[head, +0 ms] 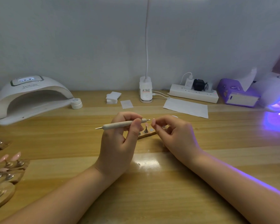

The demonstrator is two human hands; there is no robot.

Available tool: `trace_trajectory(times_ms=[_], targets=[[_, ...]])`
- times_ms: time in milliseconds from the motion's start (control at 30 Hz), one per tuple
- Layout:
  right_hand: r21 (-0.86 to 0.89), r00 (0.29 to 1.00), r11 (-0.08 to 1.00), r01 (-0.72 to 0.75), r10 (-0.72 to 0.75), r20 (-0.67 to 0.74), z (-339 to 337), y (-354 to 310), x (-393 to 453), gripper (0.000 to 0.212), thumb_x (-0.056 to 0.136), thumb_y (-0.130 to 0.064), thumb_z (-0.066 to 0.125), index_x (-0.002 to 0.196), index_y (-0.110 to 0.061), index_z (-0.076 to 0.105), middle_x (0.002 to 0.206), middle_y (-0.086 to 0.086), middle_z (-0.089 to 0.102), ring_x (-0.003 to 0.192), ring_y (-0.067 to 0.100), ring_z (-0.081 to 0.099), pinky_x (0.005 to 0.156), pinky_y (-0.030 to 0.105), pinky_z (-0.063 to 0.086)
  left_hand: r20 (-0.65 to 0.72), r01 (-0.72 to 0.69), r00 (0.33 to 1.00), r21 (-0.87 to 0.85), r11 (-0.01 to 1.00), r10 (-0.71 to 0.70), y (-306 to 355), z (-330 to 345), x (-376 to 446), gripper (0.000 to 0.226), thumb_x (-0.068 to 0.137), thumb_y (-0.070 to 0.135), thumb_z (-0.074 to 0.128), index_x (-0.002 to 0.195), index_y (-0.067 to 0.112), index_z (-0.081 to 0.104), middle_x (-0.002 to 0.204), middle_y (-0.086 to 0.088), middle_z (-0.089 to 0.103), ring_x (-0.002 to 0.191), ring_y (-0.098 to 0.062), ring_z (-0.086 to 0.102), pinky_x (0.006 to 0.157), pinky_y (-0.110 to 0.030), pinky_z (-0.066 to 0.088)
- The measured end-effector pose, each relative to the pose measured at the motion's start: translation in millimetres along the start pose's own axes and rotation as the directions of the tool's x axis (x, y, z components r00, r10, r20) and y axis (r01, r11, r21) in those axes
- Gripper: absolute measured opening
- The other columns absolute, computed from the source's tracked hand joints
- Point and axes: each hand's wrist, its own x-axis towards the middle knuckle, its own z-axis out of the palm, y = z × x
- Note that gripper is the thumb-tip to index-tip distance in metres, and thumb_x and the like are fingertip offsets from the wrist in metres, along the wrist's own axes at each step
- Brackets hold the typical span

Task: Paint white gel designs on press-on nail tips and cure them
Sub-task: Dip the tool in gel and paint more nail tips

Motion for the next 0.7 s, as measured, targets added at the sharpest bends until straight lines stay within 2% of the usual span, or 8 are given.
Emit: trace_trajectory(times_ms=[100,233,367,533,700], targets=[[-0.037,0.998,0.998,0.057,-0.058,-0.014,0.4,0.0,-0.1,0.009,0.088,-0.009,0.069,0.094,-0.015,0.073,0.08,-0.021,0.062,0.073,-0.008,0.056,0.063,0.007,0.04,0.027,-0.045,0.999,0.038,0.998,0.044,-0.3,1.9,-0.6,0.004,0.094,0.026,0.055,0.096,0.026,0.058,0.081,0.003,0.068,0.076,-0.009,0.067,0.067,-0.026,0.054],[-0.069,0.993,0.991,0.116,-0.116,-0.004,1.5,0.4,-1.3,0.008,0.088,-0.009,0.069,0.094,-0.011,0.074,0.08,-0.009,0.069,0.065,-0.008,0.053,0.061,0.007,0.038,0.031,-0.07,0.997,0.104,0.992,0.067,-0.6,3.3,-0.2,0.01,0.093,0.019,0.054,0.096,0.028,0.056,0.079,0.005,0.067,0.075,-0.005,0.066,0.067,-0.016,0.051],[-0.089,0.988,0.984,0.153,-0.154,-0.005,2.5,1.0,-1.3,0.008,0.088,-0.009,0.069,0.094,-0.012,0.074,0.08,-0.007,0.071,0.058,-0.006,0.05,0.06,0.009,0.04,0.031,-0.056,0.998,0.13,0.99,0.053,-2.4,3.9,0.2,0.007,0.093,0.019,0.053,0.097,0.019,0.059,0.08,0.006,0.067,0.075,-0.004,0.066,0.067,-0.019,0.052],[-0.101,0.985,0.98,0.169,-0.17,-0.009,2.0,1.9,-1.4,0.008,0.088,-0.009,0.07,0.094,-0.012,0.074,0.081,-0.007,0.072,0.06,-0.007,0.051,0.061,0.008,0.04,0.03,-0.047,0.999,0.136,0.99,0.043,-2.5,2.9,-0.1,0.009,0.093,0.017,0.053,0.098,0.015,0.06,0.08,0.001,0.067,0.074,-0.008,0.065,0.066,-0.027,0.054],[-0.106,0.984,0.978,0.177,-0.179,-0.007,1.5,2.1,-1.5,0.008,0.088,-0.009,0.069,0.094,-0.011,0.074,0.081,-0.006,0.072,0.061,-0.008,0.05,0.061,0.009,0.041,0.037,-0.054,0.998,0.149,0.987,0.049,-2.8,3.5,0.3,0.009,0.093,0.017,0.053,0.097,0.014,0.06,0.08,0.002,0.067,0.074,-0.008,0.065,0.065,-0.024,0.053]])
